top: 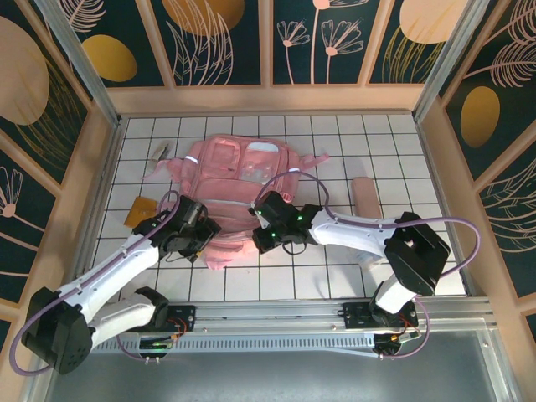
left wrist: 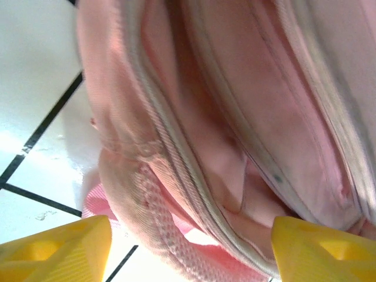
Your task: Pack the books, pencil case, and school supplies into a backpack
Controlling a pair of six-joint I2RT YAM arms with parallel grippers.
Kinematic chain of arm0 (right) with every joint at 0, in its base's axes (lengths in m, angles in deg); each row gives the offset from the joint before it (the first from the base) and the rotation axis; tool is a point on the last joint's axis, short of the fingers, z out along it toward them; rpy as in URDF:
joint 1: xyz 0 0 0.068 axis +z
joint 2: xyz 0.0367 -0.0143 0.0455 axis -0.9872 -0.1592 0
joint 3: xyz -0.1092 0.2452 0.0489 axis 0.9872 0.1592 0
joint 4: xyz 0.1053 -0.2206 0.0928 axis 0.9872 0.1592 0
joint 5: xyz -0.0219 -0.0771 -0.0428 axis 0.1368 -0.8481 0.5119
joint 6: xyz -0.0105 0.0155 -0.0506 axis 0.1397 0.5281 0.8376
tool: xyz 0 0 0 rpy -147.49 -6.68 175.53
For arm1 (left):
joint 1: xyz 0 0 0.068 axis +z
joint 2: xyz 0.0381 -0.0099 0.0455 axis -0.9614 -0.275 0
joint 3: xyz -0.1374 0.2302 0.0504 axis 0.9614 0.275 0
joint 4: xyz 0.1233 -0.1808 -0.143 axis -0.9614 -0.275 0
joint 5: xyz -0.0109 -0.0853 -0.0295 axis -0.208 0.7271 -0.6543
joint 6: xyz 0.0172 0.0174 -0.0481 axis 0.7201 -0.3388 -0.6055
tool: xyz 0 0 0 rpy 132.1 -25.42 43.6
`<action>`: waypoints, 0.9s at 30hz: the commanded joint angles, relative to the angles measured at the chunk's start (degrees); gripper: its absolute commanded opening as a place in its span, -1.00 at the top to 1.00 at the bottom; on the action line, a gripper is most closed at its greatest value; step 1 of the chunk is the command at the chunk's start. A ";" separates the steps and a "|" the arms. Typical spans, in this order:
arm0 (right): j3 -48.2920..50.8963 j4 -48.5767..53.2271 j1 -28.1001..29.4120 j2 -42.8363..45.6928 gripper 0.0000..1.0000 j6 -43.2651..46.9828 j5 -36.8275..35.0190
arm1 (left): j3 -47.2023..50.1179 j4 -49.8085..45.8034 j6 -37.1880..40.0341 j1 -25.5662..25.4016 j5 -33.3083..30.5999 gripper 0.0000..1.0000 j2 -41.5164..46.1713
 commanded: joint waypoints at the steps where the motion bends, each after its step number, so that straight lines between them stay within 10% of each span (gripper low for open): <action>1: -0.04 -2.46 1.04 2.50 1.00 1.40 0.57 | -1.18 -4.08 -6.71 -0.15 -6.12 -0.33 -2.17; 8: -1.25 -0.01 1.00 1.57 1.00 3.90 -0.33 | 2.56 2.12 -8.31 -0.03 -8.66 -0.03 -8.12; 12: -4.16 8.16 -0.93 -1.59 1.00 -0.67 -11.99 | 2.05 2.51 -6.05 0.26 -11.16 1.00 -9.13; 17: -3.23 11.15 -8.55 -3.72 1.00 -10.16 -17.27 | 0.10 1.50 1.31 3.25 -14.88 1.00 -2.64; 27: -5.62 3.51 -23.64 -8.24 1.00 -11.68 -15.77 | 3.16 7.86 13.08 7.49 -2.62 1.00 -1.93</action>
